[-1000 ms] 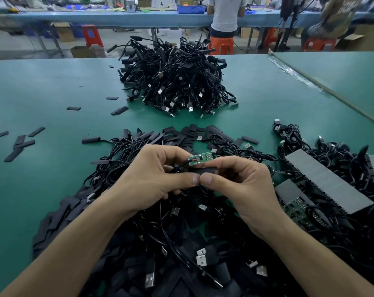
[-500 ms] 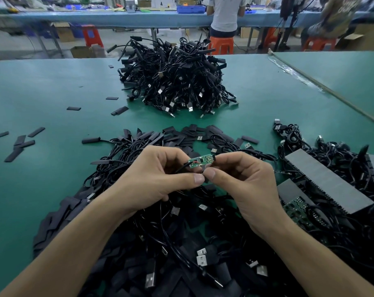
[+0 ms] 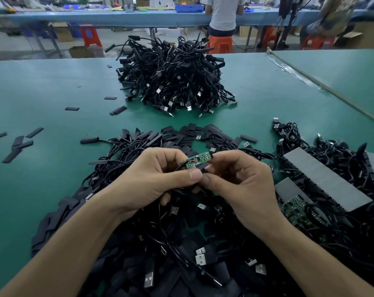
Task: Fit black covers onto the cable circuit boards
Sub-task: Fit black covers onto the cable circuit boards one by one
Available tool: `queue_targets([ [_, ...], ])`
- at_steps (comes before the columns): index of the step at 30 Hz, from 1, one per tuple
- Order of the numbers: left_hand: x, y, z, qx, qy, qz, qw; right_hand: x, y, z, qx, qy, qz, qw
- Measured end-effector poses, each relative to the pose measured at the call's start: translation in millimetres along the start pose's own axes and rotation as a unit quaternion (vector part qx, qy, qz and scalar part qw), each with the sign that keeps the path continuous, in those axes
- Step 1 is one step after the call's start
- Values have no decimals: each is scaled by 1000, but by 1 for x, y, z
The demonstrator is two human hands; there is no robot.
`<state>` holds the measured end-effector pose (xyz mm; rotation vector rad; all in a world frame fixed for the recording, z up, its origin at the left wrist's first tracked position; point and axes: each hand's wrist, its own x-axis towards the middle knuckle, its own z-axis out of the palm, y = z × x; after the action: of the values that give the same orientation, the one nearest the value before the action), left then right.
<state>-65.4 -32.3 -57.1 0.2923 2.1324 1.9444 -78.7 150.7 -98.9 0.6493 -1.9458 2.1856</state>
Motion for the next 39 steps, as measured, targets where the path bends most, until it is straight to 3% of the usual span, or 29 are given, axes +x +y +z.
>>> queue_targets([
  [7, 1, -1, -1, -24, 6, -8, 1000, 0, 6, -3, -101, 21, -92, 990],
  [19, 2, -2, 0, -39, 28, -12, 999, -1, 4, -4, -160, 30, -150, 975],
  [28, 3, -3, 0, -32, 29, -6, 999, -1, 6, -4, -168, 31, -145, 975],
  [39, 3, -5, 0, -26, 25, 3, 999, -1, 4, -5, -147, 20, -73, 986],
])
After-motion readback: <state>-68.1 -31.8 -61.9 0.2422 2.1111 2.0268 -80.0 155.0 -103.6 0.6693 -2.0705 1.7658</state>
